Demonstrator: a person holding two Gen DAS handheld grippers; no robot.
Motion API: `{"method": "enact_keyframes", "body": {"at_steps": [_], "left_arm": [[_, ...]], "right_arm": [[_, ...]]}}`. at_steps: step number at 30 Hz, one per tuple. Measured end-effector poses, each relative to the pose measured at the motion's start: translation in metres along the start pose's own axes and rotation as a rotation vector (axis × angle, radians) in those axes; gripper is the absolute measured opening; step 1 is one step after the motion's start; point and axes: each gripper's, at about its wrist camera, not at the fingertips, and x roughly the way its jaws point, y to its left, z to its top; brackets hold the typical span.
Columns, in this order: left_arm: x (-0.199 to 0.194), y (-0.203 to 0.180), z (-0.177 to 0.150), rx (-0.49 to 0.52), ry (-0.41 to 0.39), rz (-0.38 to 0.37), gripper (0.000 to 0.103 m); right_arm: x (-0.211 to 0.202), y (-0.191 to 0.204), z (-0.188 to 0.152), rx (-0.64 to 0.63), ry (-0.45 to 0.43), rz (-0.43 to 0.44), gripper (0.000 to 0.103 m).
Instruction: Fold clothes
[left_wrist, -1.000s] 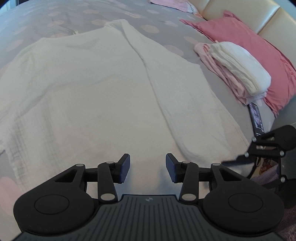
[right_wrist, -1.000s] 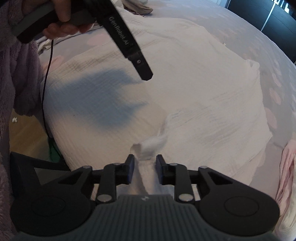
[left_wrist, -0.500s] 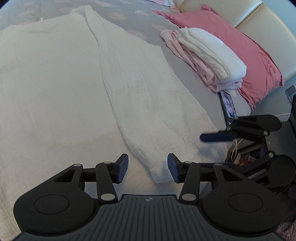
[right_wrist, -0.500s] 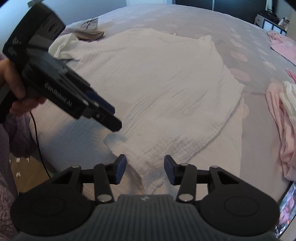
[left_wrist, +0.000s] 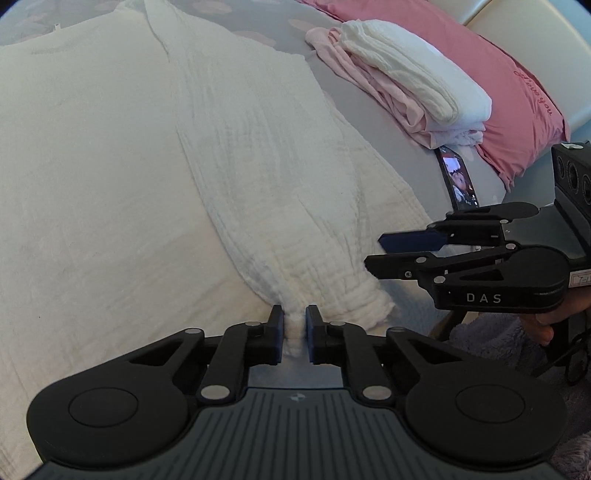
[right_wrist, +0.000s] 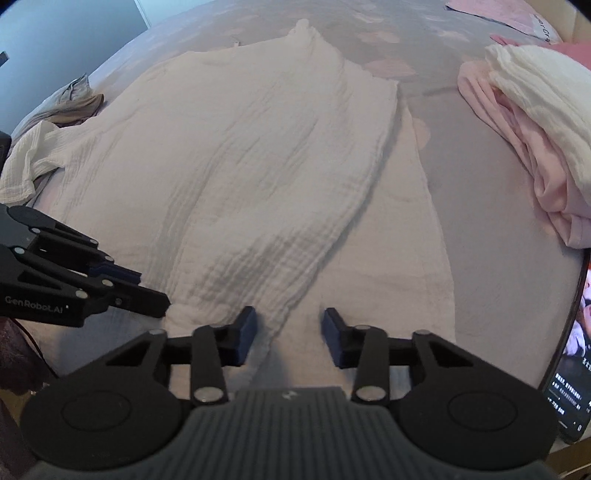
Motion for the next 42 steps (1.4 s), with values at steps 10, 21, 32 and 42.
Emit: {"method": "enact_keyframes", "body": {"at_steps": [10,21,32,42], "left_arm": [[-0.023,-0.018,0.011,0.013,-0.057,-0.028,0.007],[-0.031,-0.041,0.027,0.013,-0.103,-0.071,0.007],[-0.039,-0.036,0.028,-0.027,-0.124,-0.067,0.007],[-0.043,-0.028,0.027,-0.069,-0.144,-0.089,0.007]], "right_arm": [[-0.029,-0.013,0.007,0.05,-0.006,0.037,0.0],[-0.069,-0.066,0.019,0.211,-0.014,0.08,0.007],[-0.042,0.008,-0.003,-0.082,0.046,0.134,0.046],[-0.014,0.037,-0.015,-0.255,0.036,-0.051,0.036]]}}
